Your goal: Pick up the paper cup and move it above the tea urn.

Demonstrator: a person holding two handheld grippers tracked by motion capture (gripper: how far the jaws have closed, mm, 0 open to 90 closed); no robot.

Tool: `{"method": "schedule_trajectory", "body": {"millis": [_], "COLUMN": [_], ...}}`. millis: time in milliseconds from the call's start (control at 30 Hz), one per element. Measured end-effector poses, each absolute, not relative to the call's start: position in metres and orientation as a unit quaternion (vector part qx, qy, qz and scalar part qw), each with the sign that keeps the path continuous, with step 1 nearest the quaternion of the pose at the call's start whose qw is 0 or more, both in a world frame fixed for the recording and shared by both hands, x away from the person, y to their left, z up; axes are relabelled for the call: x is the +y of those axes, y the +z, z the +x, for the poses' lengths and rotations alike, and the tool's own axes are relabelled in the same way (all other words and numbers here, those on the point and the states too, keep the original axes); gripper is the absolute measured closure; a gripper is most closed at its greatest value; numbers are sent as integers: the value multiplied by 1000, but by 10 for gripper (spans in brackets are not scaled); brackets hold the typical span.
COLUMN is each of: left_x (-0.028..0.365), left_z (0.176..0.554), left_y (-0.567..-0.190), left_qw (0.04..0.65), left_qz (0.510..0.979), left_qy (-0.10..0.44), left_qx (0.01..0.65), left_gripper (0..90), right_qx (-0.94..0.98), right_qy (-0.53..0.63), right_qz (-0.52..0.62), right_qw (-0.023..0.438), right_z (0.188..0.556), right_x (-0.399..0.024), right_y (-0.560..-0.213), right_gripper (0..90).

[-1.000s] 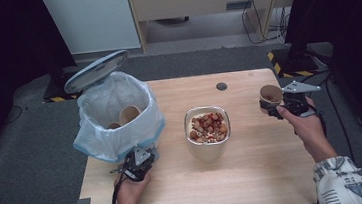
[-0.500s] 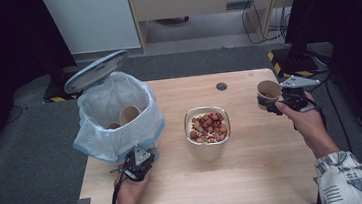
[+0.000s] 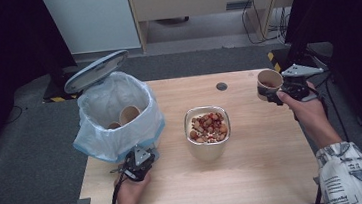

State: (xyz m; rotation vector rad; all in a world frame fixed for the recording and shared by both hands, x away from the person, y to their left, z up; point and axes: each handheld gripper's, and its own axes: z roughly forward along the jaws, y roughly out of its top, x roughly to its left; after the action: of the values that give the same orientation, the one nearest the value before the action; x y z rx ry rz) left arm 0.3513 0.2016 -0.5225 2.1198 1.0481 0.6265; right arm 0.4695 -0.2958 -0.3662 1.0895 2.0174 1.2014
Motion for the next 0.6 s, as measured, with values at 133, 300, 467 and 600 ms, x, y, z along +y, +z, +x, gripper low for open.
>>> {"method": "schedule_trajectory", "body": {"millis": [133, 300, 467, 600], "left_x": [202, 201, 201, 201], "left_z": [351, 351, 351, 351], "left_y": [-522, -523, -523, -522], "left_qw": [341, 341, 341, 340], "left_qz": [815, 815, 815, 816], "left_qy": [241, 241, 241, 240], "left_qx": [403, 403, 402, 402], "left_gripper": [891, 891, 891, 891], "right_qx": [747, 738, 734, 725], "right_qy": [444, 449, 449, 451], "right_qz": [409, 417, 422, 434], "right_qw": [278, 283, 284, 286], "right_z": [473, 474, 475, 476], "right_x": [-296, -296, -294, -290], "right_y": [-361, -354, -350, -346], "right_gripper": [297, 297, 297, 296]}}
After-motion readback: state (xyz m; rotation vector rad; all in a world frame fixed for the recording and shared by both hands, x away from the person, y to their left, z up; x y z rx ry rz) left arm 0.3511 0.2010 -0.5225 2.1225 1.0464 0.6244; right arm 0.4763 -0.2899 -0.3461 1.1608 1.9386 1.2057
